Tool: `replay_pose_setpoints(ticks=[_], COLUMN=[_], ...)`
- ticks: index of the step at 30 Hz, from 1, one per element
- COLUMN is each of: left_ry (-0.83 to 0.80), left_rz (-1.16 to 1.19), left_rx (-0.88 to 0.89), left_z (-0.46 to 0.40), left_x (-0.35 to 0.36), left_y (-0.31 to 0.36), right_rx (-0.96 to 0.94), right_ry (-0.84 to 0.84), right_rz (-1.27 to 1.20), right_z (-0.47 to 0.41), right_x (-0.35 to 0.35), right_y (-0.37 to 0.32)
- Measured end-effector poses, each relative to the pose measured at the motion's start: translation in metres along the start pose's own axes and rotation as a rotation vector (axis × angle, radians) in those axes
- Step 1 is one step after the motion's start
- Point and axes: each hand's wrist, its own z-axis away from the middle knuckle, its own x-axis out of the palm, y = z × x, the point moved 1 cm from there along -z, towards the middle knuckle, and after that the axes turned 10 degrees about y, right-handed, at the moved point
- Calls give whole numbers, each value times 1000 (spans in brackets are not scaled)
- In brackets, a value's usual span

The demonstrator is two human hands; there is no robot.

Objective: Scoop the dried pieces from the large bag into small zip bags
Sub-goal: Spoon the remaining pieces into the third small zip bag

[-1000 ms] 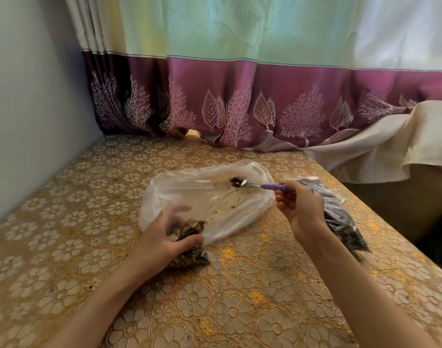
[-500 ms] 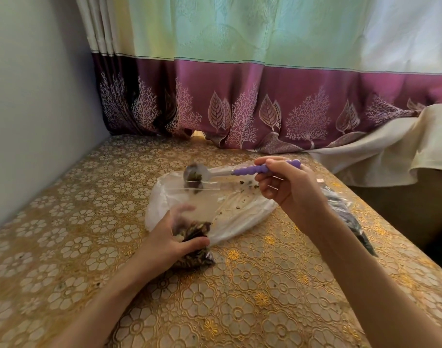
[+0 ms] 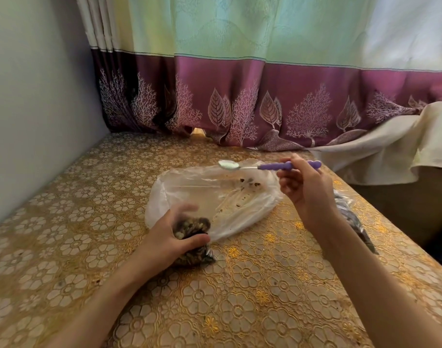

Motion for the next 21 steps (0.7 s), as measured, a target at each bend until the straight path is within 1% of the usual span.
replay_pose_setpoints(ticks=[3, 7, 9, 14, 19, 21], left_ry=[4, 6, 6, -20, -42, -48], left_rz=[-78, -155, -188, -249, -268, -254], left_rx=[59, 160, 193, 196, 171, 160], left_z=[1, 3, 3, 3, 1, 0], left_x=[0, 0, 0, -1, -1, -1], left_y=[-1, 2, 3, 4, 4, 4], right_rx=[-73, -249, -320, -437, -475, -482], right_ry=[145, 246, 266, 265, 272, 284], right_rz=[208, 529, 632, 798, 879, 870], right_z=[-5, -9, -13, -23, -35, -38], right_x=[-13, -21, -20, -10, -1, 2], right_y=[13, 28, 34, 43, 49, 51])
